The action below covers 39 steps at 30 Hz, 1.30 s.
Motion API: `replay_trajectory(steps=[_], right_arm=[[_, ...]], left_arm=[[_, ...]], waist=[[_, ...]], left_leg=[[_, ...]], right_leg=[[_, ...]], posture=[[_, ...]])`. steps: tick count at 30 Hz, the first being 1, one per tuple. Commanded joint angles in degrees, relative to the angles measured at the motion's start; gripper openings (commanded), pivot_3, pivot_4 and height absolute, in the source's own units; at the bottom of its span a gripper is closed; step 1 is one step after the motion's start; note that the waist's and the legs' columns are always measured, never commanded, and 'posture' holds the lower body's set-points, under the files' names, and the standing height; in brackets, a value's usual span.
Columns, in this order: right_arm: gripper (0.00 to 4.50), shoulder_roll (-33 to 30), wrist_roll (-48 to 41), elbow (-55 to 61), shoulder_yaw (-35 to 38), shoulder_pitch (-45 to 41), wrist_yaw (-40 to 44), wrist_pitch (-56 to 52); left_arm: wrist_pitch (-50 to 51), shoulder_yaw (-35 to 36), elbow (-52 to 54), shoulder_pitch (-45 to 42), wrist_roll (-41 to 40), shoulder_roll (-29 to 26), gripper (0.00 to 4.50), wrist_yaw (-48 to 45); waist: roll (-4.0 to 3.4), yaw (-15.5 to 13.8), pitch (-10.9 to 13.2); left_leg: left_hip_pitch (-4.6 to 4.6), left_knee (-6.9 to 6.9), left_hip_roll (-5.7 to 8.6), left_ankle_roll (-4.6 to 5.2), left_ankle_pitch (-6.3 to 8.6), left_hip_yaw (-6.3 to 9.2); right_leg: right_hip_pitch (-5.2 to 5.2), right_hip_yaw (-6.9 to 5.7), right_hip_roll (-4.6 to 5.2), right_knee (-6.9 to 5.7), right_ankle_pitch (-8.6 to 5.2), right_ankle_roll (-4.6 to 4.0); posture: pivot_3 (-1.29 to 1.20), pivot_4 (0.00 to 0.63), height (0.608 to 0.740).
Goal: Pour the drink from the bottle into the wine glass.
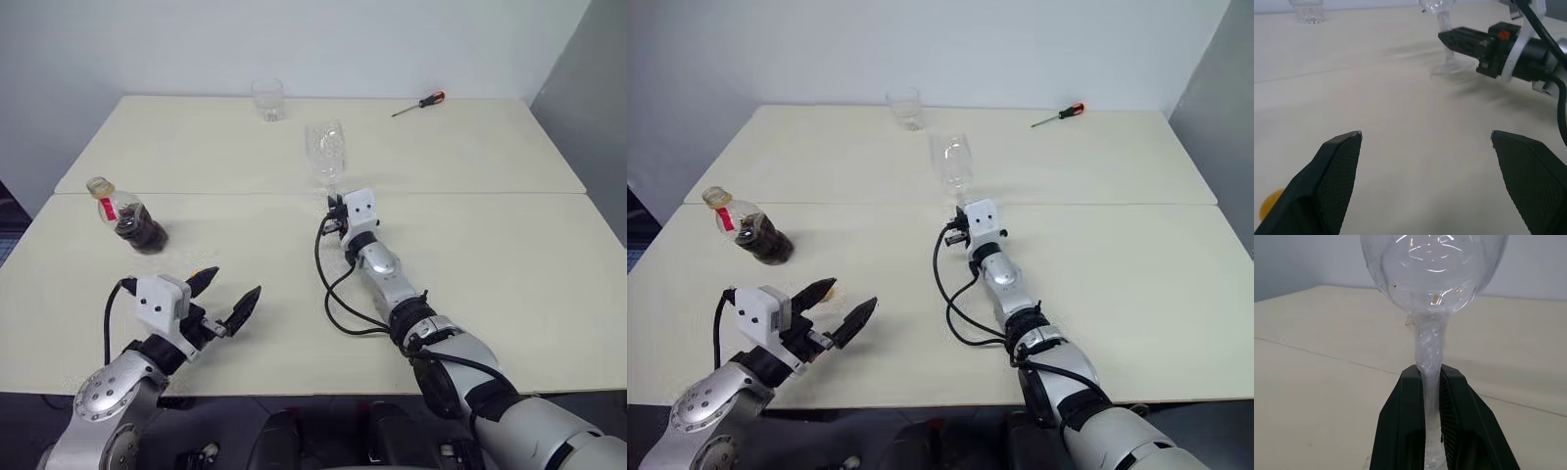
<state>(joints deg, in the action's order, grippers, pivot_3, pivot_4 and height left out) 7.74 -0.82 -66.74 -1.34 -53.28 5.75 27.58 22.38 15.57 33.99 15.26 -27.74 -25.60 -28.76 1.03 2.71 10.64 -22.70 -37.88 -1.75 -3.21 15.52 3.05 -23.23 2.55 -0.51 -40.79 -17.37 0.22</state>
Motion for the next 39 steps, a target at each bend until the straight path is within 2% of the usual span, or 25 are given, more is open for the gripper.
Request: replay_trajectory(steps=[1, 7, 18, 27, 32, 39], right_arm=[[0.18, 7.61, -0.79, -0.79, 0.14, 0.19, 0.93, -0.57], [0.18, 5.96, 0.11, -0.95, -0.94, 3.71, 1.81, -4.71], [0.18, 1.03, 3.07, 8.49, -4.92, 8.90, 4.30, -9.56], [0.18, -0.91, 5.09, 11.46, -5.61, 9.02, 4.47, -13.86], [1.78, -0.90, 5.07, 12.35, -5.39, 9.42, 5.40, -14.69], [4.26, -1.67, 5.14, 13.29, -5.27, 10.41, 6.10, -15.31]], left_arm=[[-0.64, -1.32, 2.02, -0.66, 0.47, 0.20, 4.50, 0.65], [-0.95, -1.86, 0.44, -3.27, 0.41, -0.20, 4.50, 0.85], [-1.16, -3.20, -2.84, -7.44, 1.68, -0.03, 4.50, 0.78], [-0.62, -3.44, -2.59, -8.34, 1.38, -0.31, 4.50, 0.78], [-0.19, -3.54, -2.33, -8.98, 1.33, -0.40, 4.50, 1.03], [0.04, -3.58, -1.94, -9.07, 1.31, -0.26, 4.50, 1.30]], waist=[[0.01, 0.20, -0.01], [0.07, 0.45, -0.09], [0.16, 0.59, -0.18], [0.23, 0.78, -0.26], [0.27, 0.61, -0.28], [0.29, 0.56, -0.29]], left_leg=[[0.00, 0.00, 0.00, 0.00, 0.00, 0.00], [0.14, -0.01, 0.00, 0.00, 0.00, 0.01], [0.23, 0.02, -0.03, 0.00, 0.00, -0.01], [0.37, 0.07, -0.03, 0.00, 0.00, 0.00], [0.24, 0.06, -0.04, 0.00, 0.00, -0.01], [0.24, 0.06, -0.05, 0.00, 0.00, 0.00]], right_leg=[[0.00, 0.00, 0.00, 0.00, 0.00, 0.00], [0.11, -0.01, -0.01, -0.05, 0.00, 0.00], [0.14, 0.06, -0.15, -0.07, -0.01, -0.01], [0.17, 0.16, -0.24, -0.08, 0.00, -0.06], [0.10, 0.09, -0.23, -0.08, -0.02, -0.09], [0.11, 0.08, -0.21, -0.06, -0.02, -0.09]], posture=[[0.00, 0.150, 0.740], [0.00, 0.150, 0.740], [0.00, 0.150, 0.740], [0.00, 0.150, 0.740], [0.00, 0.150, 0.740], [0.00, 0.150, 0.740]])
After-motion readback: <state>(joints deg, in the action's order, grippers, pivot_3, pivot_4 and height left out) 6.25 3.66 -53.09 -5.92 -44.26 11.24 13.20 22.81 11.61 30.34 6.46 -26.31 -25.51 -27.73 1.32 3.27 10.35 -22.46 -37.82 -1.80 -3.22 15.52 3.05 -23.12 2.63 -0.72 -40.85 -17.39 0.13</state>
